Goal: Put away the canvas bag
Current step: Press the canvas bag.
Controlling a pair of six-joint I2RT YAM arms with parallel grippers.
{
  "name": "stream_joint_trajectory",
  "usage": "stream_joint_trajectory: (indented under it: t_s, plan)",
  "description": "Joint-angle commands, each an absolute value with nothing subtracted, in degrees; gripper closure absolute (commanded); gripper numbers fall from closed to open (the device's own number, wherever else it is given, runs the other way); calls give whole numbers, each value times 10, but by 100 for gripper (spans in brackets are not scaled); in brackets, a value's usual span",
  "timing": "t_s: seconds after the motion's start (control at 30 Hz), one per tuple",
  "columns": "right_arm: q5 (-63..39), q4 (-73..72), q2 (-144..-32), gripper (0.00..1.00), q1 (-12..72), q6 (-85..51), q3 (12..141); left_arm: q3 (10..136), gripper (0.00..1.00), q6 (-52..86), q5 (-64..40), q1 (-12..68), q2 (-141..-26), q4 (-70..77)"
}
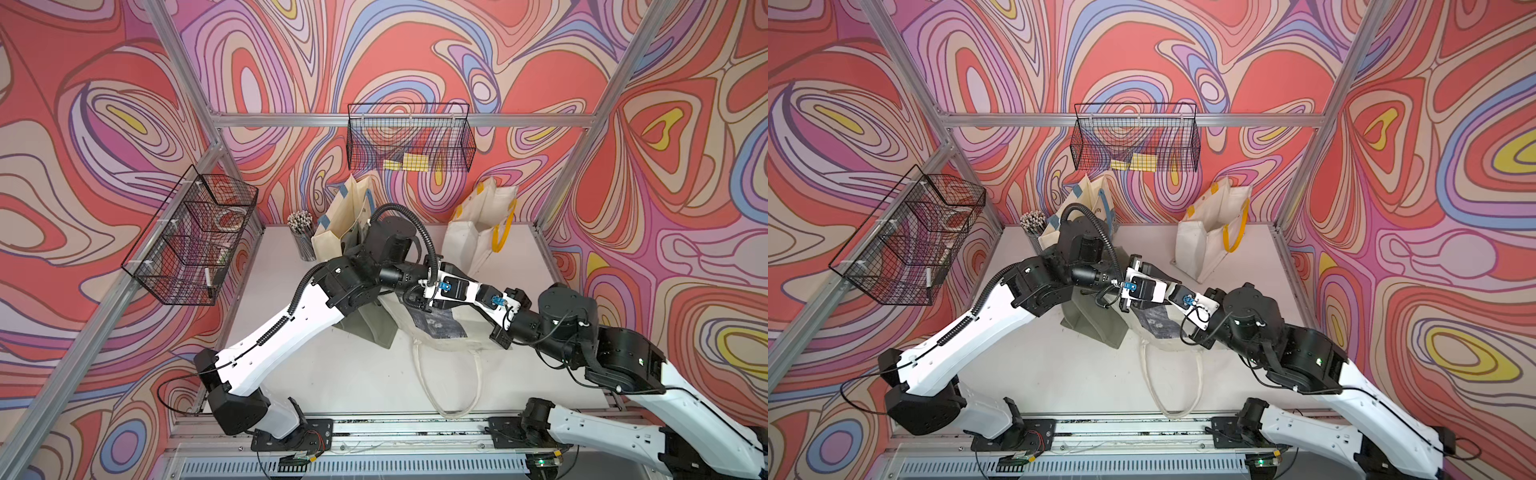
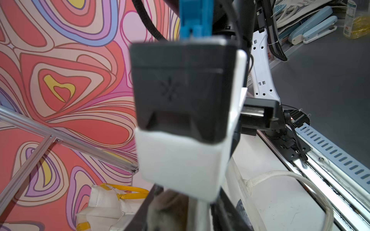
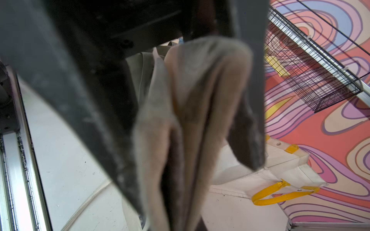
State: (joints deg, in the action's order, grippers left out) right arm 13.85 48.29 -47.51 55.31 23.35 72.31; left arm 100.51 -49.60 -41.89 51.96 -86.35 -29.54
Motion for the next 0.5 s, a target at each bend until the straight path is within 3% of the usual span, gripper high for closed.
stream_joint_trajectory:
  t_s: [0.0,0.03,0.2,0.4,0.47]
  plan:
    - [136,439,-465,100,555,246,742,1024,91,-483,-414,520,-876,-275]
    - [139,431,-463,100,555,245,739,1025,99,-484,-413,520,-879,-274]
    - [153,418,-451,100,555,226,721,1021,100,-479,-399,519,-883,-244]
    - [176,387,-406,74,555,160,634,1020,100,-455,-403,501,-874,-166]
    - [190,375,-389,70,555,145,606,1026,100,-445,-420,489,-874,-159]
